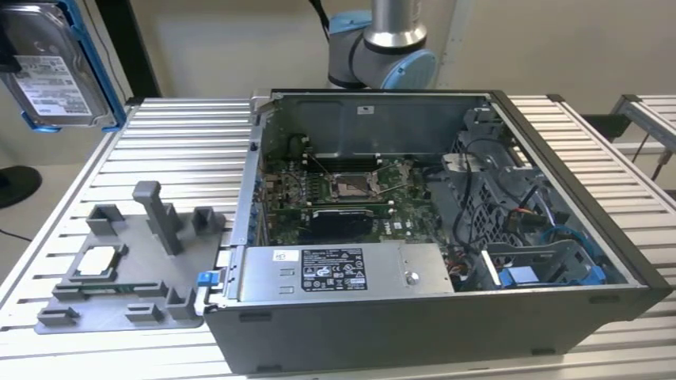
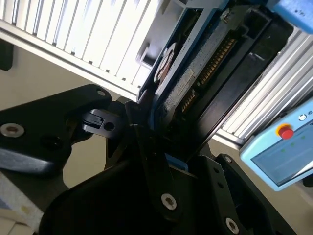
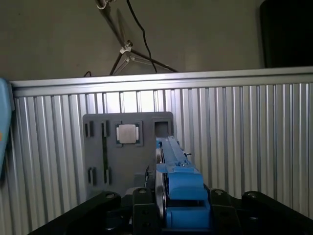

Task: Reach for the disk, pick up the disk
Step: 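Pick up the disk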

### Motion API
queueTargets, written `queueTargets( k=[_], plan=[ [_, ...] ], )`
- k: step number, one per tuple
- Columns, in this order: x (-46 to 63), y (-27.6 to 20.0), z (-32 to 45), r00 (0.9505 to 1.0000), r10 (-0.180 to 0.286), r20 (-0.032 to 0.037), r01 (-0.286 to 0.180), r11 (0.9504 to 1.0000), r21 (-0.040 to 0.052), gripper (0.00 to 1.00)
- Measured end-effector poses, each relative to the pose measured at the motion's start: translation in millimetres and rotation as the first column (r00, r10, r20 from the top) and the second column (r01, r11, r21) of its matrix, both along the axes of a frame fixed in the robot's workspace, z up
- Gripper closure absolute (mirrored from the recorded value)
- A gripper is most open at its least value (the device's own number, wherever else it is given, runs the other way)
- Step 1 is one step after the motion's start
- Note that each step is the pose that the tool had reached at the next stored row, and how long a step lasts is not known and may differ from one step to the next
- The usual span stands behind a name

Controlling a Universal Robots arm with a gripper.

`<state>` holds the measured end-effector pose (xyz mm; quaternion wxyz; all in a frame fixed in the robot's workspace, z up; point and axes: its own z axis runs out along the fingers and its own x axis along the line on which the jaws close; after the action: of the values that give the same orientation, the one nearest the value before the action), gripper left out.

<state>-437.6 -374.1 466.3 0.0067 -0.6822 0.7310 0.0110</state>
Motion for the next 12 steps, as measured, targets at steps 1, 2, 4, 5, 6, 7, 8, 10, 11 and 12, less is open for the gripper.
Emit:
queueTargets(
  k=[1, 2, 4, 5, 6, 7, 8, 10, 11, 12],
  plan=[
    [0.0, 0.0, 2.1, 1.0, 0.0, 0.0, 0.0, 1.0, 0.0, 1.0],
    [0.0, 0.0, 4.2, 1.0, 0.0, -0.0001, 0.0, 1.0, 0.0, 1.0],
    [0.0, 0.0, 8.3, 1.0, 0.0, 0.0, 0.0, 1.0, 0.0, 1.0],
    [0.0, 0.0, 10.3, 1.0, 0.0, -0.0001, 0.0, 1.0, 0.0, 1.0],
    [0.0, 0.0, 12.4, 1.0, 0.0, -0.0001, 0.0, 1.0, 0.0001, 1.0],
    [0.0, 0.0, 14.4, 1.0, 0.0, 0.0, 0.0, 1.0, 0.0, 1.0],
    [0.0, 0.0, 16.3, 1.0, 0.0, -0.0001, 0.0, 1.0, -0.0001, 1.0],
    [0.0, 0.0, 20.5, 1.0, 0.0, 0.0, 0.0, 1.0, 0.0, 1.0],
    [0.1, 0.0, 24.7, 1.0, 0.0, -0.0002, 0.0, 1.0, -0.0001, 1.0],
    [0.1, 0.0, 26.8, 1.0, 0.0, -0.0002, 0.0, 1.0, -0.0001, 1.0]
  ],
)
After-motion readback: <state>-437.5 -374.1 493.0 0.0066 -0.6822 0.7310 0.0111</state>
